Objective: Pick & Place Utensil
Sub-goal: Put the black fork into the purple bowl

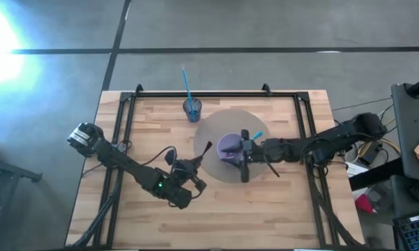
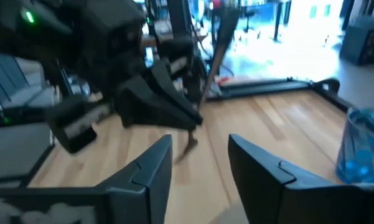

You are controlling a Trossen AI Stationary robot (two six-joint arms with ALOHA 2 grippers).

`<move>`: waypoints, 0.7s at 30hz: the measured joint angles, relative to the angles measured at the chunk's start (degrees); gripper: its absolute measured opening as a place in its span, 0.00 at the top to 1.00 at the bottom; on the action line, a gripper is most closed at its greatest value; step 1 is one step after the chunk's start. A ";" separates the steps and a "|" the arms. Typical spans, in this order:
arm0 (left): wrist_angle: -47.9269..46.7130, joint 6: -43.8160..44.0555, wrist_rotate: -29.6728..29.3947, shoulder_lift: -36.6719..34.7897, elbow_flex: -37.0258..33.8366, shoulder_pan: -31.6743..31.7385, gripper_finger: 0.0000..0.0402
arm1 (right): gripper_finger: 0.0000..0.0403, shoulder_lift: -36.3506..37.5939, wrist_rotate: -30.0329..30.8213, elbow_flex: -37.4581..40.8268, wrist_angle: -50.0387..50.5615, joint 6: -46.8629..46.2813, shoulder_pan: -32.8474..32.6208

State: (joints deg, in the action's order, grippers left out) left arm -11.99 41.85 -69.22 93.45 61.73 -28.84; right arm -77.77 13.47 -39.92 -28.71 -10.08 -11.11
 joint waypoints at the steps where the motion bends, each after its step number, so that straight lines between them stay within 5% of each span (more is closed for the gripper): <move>1: 0.00 -0.03 -0.26 0.00 0.00 0.00 1.00 | 0.60 -0.67 0.00 0.00 -1.85 0.08 0.00; 9: -0.04 -1.36 -2.29 0.09 -0.15 0.00 1.00 | 0.54 -7.72 0.09 -0.63 -15.19 0.28 0.02; 21: -0.51 -2.22 -2.45 0.15 -0.15 0.00 1.00 | 0.54 -14.96 2.55 -10.19 -14.22 5.30 0.24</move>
State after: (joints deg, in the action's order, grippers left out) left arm -12.50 39.64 -71.68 93.60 61.58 -28.84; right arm -92.74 16.02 -50.11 -42.92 -4.78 -10.87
